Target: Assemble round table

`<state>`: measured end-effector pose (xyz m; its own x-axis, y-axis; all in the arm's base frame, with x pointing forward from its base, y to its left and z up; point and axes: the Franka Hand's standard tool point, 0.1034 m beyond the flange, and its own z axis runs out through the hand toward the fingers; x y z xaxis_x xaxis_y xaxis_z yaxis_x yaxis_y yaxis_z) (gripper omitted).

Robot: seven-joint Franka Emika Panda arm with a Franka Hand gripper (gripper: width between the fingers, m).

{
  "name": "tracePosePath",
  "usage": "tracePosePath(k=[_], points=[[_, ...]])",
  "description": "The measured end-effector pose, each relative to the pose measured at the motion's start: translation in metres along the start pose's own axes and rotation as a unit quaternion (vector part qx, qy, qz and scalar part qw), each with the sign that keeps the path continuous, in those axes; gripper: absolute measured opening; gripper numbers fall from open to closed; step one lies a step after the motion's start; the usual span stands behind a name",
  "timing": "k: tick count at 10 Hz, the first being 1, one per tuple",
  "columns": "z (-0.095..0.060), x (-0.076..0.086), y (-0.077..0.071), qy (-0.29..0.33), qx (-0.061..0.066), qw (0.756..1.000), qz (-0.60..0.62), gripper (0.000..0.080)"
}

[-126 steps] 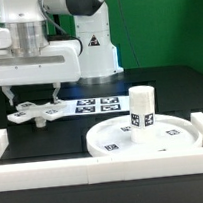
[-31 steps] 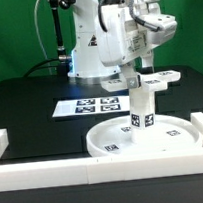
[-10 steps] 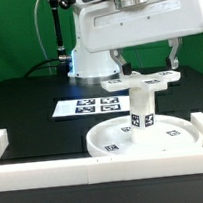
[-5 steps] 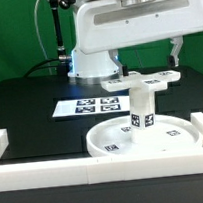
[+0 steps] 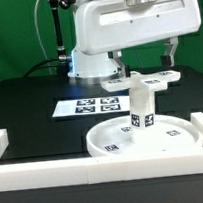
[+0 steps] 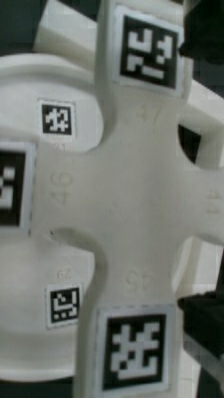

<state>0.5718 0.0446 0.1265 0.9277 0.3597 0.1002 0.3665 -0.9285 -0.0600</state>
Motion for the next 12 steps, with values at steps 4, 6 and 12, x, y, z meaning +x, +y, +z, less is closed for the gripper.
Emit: tracePosePath(k=[4, 6, 12], points=[[0.002, -0.003, 0.001, -0.014, -0.014, 0.981, -0.195, 0.0648], [0.003, -0.005, 0.002, -0.018, -0.013, 0.967, -0.252, 0.0648], [0.011, -0.011, 0.005, -0.031, -0.015, 0.945, -0.326, 0.0648]])
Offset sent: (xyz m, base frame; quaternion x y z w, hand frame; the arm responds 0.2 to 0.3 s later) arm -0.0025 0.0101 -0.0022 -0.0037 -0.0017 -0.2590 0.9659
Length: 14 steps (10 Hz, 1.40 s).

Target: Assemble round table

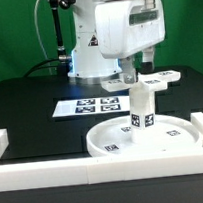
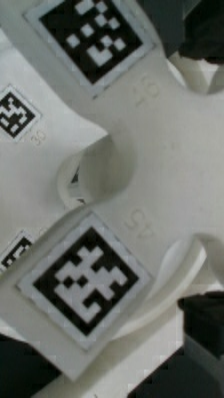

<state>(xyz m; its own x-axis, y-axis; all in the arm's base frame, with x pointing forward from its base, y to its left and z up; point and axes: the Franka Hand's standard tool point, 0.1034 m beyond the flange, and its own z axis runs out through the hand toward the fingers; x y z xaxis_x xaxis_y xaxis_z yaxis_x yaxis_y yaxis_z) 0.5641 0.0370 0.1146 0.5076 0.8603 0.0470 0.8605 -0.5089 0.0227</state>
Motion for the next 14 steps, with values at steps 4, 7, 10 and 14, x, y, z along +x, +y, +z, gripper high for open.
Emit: tracePosePath(k=[4, 7, 10, 14], points=[[0.0070, -0.0008, -0.0024, -0.004, 0.004, 1.000, 0.017, 0.0648], [0.0075, -0.0020, -0.0025, -0.005, 0.005, 1.000, 0.019, 0.0438], [0.0074, -0.0047, -0.0008, -0.005, 0.005, 0.999, 0.039, 0.0438], [0.0079, -0.0050, -0.0014, -0.006, 0.005, 0.979, 0.202, 0.0438]])
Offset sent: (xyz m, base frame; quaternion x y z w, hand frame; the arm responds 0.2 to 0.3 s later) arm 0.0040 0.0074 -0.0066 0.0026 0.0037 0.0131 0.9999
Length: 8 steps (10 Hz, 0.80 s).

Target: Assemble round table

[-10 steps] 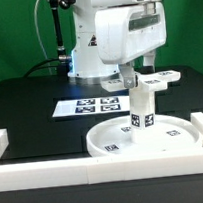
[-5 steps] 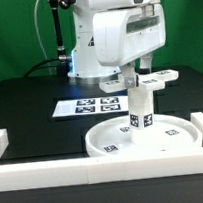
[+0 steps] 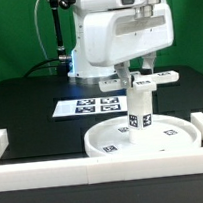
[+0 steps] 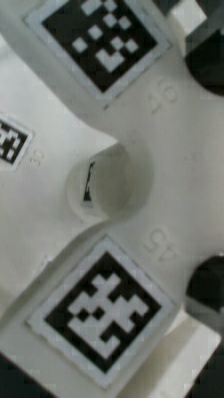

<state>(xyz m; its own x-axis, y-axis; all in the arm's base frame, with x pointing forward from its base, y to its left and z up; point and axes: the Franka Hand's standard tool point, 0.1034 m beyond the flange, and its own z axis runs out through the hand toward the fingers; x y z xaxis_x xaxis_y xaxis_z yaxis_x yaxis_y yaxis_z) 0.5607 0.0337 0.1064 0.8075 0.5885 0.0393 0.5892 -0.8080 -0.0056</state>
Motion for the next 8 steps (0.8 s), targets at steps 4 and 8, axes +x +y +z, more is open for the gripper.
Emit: tracePosePath(k=[4, 8], points=[[0.0008, 0.0008, -0.0021, 0.015, -0.007, 0.970, 0.241, 0.0439], [0.0013, 0.0019, -0.0026, 0.025, 0.003, 0.903, 0.428, 0.0439]])
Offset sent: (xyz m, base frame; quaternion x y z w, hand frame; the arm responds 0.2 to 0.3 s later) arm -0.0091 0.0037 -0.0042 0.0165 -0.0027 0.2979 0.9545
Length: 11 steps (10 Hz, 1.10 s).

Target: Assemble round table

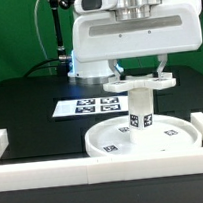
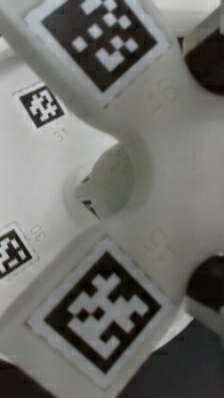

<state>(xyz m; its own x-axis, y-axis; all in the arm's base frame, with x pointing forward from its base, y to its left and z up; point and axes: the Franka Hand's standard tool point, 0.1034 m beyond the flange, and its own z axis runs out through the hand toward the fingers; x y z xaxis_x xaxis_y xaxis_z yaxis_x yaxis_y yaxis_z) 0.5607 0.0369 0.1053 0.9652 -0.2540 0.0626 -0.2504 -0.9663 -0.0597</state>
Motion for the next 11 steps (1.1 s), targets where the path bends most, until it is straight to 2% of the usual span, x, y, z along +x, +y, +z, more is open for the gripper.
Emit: tracePosePath(k=[5, 7, 9, 11], points=[[0.0005, -0.0003, -0.0008, -0.002, 0.005, 0.988, 0.154, 0.0439], [0.0010, -0.0014, -0.0022, -0.005, 0.019, 0.962, 0.272, 0.0439], [0.0013, -0.0013, -0.0019, -0.005, 0.022, 0.929, 0.369, 0.0439], [0.0017, -0.0012, -0.0018, -0.011, 0.030, 0.875, 0.483, 0.0439]])
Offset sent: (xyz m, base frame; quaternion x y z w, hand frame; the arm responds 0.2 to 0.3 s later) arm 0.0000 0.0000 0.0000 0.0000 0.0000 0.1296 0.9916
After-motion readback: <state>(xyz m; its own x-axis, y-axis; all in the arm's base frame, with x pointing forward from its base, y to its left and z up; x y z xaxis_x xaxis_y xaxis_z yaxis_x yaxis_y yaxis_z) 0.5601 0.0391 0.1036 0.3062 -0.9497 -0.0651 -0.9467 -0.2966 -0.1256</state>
